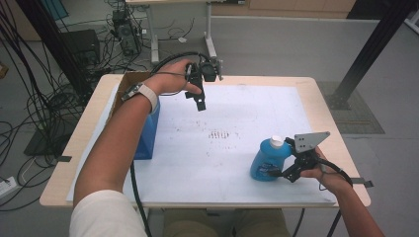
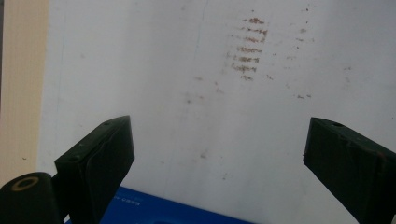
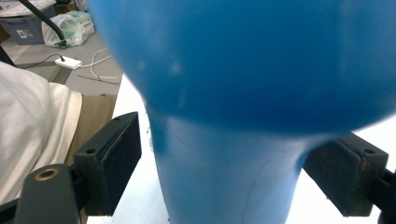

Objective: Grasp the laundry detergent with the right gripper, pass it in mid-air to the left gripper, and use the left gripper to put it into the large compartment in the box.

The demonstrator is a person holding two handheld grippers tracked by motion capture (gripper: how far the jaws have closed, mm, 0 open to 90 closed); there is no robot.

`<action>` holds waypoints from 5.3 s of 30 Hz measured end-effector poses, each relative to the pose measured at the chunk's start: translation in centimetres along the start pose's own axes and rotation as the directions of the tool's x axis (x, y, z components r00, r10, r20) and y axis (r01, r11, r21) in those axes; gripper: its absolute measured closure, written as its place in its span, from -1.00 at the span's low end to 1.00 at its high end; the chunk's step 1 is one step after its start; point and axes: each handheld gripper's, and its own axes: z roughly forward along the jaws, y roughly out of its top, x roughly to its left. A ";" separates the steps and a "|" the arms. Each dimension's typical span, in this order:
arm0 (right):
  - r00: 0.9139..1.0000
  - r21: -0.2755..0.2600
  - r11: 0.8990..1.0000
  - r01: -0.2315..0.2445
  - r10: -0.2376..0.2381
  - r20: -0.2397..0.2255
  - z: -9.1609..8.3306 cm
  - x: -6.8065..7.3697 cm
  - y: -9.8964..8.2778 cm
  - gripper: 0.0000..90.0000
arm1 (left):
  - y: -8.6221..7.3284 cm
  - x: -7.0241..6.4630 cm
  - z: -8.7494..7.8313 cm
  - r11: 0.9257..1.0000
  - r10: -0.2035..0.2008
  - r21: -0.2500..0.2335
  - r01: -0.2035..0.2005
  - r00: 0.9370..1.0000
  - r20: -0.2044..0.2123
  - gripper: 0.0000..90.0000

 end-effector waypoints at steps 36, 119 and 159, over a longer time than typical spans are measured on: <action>0.999 -0.038 0.999 0.030 -0.031 -0.015 0.4 0.0 -0.1 -0.08 | 0.0 0.0 0.1 1.000 0.000 0.004 0.000 1.000 0.001 -0.79; 0.998 0.005 0.999 0.032 -0.032 -0.047 0.5 -0.4 0.3 -0.05 | 0.0 -0.1 0.0 1.000 0.001 -0.001 -0.001 1.000 -0.001 -0.77; 0.998 0.004 1.000 0.025 -0.025 -0.049 0.5 -0.3 0.2 -0.05 | -0.2 -0.1 0.1 1.000 -0.006 -0.003 0.006 1.000 -0.001 -0.77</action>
